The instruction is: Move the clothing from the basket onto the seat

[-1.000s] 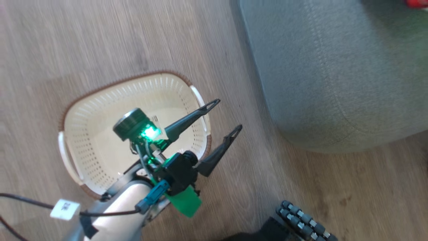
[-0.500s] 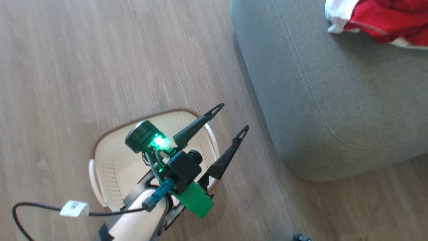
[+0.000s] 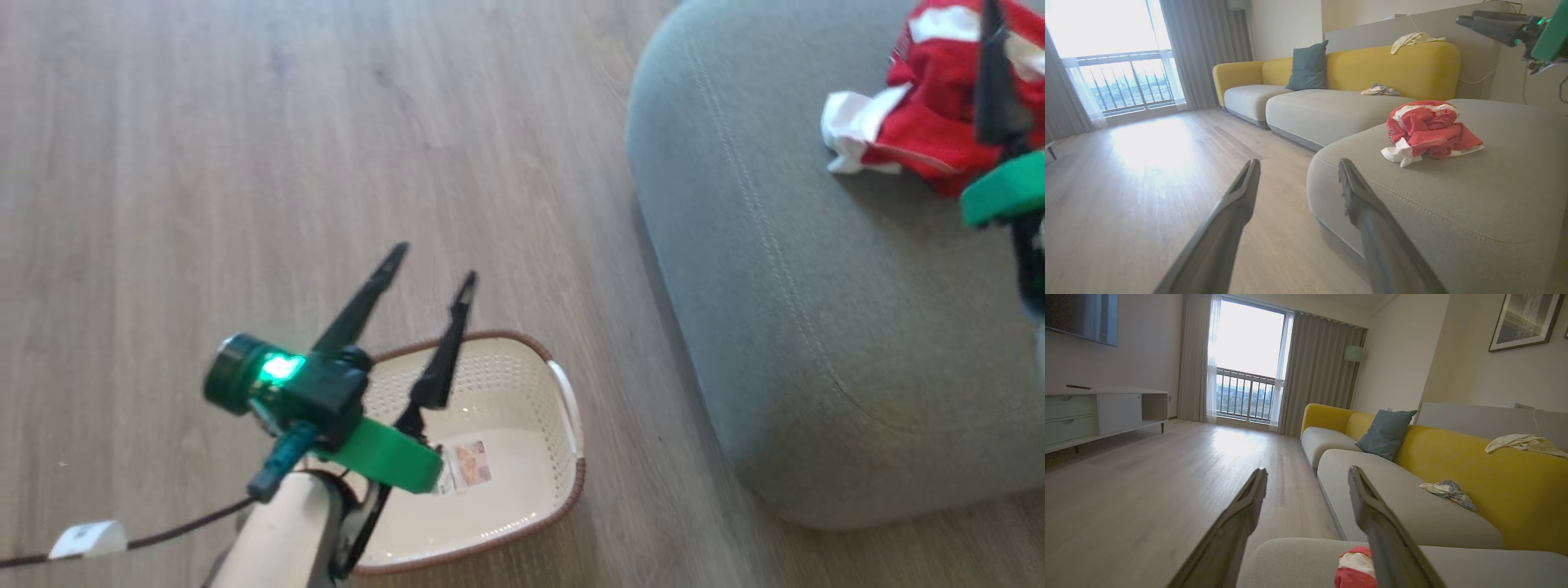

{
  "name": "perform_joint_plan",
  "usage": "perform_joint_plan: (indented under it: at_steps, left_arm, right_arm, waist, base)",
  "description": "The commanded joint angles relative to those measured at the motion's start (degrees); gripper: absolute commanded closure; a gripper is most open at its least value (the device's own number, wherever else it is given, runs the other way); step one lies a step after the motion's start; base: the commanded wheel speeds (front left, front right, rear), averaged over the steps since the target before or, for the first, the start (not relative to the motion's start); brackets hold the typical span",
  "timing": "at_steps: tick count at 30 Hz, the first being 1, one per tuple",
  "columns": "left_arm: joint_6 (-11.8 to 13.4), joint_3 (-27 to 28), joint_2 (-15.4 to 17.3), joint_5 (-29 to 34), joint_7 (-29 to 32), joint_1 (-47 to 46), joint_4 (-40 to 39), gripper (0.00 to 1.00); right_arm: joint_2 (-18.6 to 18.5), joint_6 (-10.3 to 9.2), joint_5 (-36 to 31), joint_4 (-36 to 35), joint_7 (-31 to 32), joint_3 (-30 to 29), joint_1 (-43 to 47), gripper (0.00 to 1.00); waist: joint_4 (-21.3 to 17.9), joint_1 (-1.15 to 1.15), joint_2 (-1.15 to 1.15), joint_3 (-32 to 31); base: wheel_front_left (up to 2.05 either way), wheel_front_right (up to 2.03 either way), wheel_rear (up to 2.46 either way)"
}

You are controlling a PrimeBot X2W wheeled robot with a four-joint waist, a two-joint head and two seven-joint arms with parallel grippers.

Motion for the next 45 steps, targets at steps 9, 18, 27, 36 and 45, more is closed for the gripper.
perform_joint_plan:
  at_steps: [9, 18, 27, 36, 45]
  left_arm:
    - [3.87, 9.69, -1.54, 0.33, -0.28, 1.14, -0.65, 0.00]
    - [6.44, 12.97, -1.87, 0.48, -0.28, 4.54, 2.55, 0.00]
    - [10.22, 14.86, -1.91, -2.58, -0.28, 7.49, 5.51, 0.00]
    - [10.94, 13.27, -1.92, -3.71, -0.28, 8.07, 6.61, 0.00]
    - [6.91, 12.60, -1.92, -6.46, -0.28, 8.37, 9.09, 0.00]
  right_arm:
    - [3.41, -0.01, 2.59, -11.03, -0.51, 0.12, 12.54, 0.00]
    - [10.31, -0.01, 4.03, -13.49, -0.51, 1.71, 23.09, 0.00]
    - [14.90, -0.01, -1.88, -12.50, -0.51, 4.60, 29.77, 0.00]
    - [17.97, -0.01, -2.26, -11.02, -0.51, 4.03, 31.46, 0.00]
    - [18.84, -0.01, -2.10, -10.41, -0.51, 4.55, 31.29, 0.00]
  waist:
    - [7.74, 0.01, 0.00, -4.01]
    - [12.49, 0.01, 0.00, -6.44]
    - [14.76, 0.01, 0.00, -7.55]
    - [16.33, 0.01, 0.00, -7.00]
    - [16.62, 0.01, 0.00, -7.01]
  base:
    - [0.00, 0.00, 0.00]
    - [0.00, 0.00, 0.00]
    - [0.00, 0.00, 0.00]
    - [0.00, 0.00, 0.00]
    - [0.00, 0.00, 0.00]
